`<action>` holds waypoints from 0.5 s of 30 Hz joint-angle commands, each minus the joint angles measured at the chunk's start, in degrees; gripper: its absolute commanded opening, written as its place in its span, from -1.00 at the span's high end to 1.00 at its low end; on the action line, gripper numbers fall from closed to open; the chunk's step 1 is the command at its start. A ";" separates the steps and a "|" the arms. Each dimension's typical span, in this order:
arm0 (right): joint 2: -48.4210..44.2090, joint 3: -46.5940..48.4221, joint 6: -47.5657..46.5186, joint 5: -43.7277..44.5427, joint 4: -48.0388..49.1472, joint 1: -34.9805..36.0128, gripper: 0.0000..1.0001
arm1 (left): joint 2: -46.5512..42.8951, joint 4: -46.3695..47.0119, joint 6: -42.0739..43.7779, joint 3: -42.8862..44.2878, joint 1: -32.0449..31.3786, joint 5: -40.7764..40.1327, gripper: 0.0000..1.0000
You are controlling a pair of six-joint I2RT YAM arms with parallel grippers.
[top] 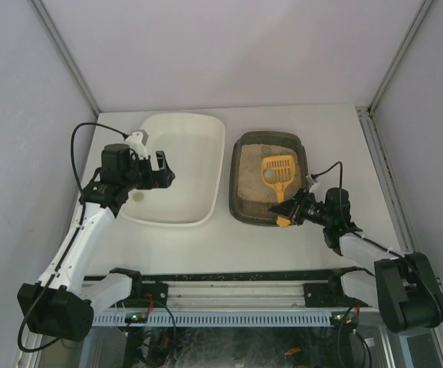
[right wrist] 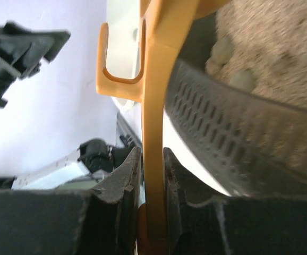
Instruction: Clean the litter box
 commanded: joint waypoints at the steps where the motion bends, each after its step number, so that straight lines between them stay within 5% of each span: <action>1: -3.38 1.67 -3.14 3.93 -4.71 -0.11 1.00 | -0.11 2.57 1.51 -1.52 0.24 -1.39 -0.99; 7: -5.40 0.57 -0.39 2.96 -2.04 -1.80 1.00 | -0.23 3.51 1.52 -2.26 0.27 -2.25 -0.99; 15: -10.00 12.54 -6.82 10.45 -20.09 9.00 1.00 | 1.74 4.86 9.35 -0.04 0.88 -12.86 -0.99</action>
